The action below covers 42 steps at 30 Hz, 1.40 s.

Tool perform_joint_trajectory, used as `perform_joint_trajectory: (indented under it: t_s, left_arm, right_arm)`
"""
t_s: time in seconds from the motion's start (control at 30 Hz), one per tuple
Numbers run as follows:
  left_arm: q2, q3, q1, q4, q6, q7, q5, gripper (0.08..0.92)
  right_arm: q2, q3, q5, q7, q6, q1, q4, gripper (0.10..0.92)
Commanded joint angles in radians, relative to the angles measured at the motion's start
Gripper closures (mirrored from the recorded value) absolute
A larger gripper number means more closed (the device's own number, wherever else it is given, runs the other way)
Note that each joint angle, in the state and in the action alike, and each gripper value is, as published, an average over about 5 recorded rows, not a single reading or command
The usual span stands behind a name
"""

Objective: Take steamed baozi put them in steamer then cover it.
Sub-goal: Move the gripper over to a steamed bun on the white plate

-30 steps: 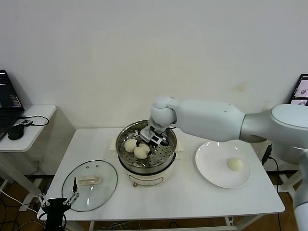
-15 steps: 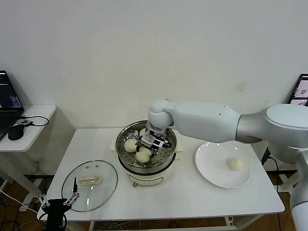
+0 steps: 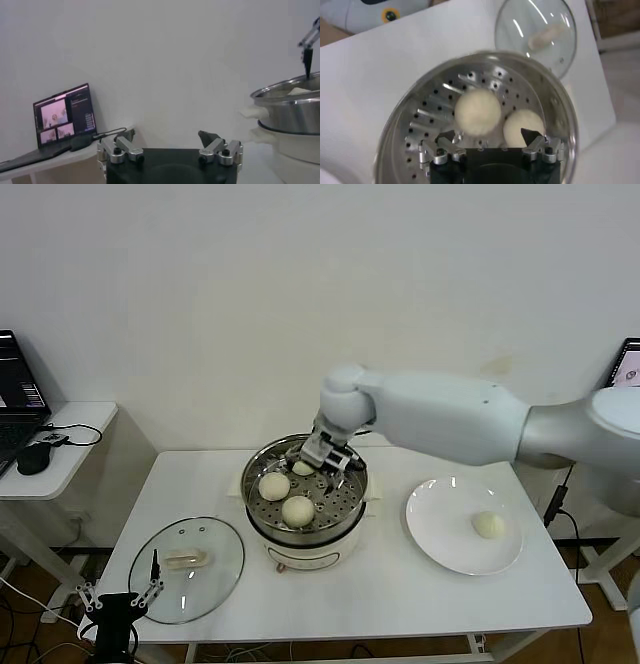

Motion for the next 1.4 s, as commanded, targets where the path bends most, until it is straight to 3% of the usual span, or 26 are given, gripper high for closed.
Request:
perform_joint_trajectory:
  t_s: [0.03,0.3,0.53,0.83,1.4]
  left_arm:
    - [0.006,0.003,-0.004,-0.005,0.005,0.004,0.001,0.177]
    - [0.019,0.017,-0.012,-0.009,0.015,0.010,0.005,0.177]
    - [0.025,0.032,-0.016,-0.009,0.027,0.014,0.015,0.177]
    - [0.020,0.034,-0.005,-0.006,0.028,0.013,0.022,0.177]
    - [0.011,0.012,0.019,-0.005,0.025,0.009,0.026,0.177]
  right_arm:
    - [-0.281,0.039,0.072,-0.005,-0.366,0.034,0.120,0.203]
    - [-0.606,0.155,-0.041,-0.014,-0.383,-0.138,0.195,0.203]
    - [-0.715,0.433,-0.191,-0.040,-0.292,-0.461,0.102,0.202]
    - [-0.680,0.718,-0.338,-0.052,-0.210,-0.762,-0.047,0.202]
    - [-0.440,0.766,-0.455,-0.015,-0.179,-0.814,-0.287,0.202]
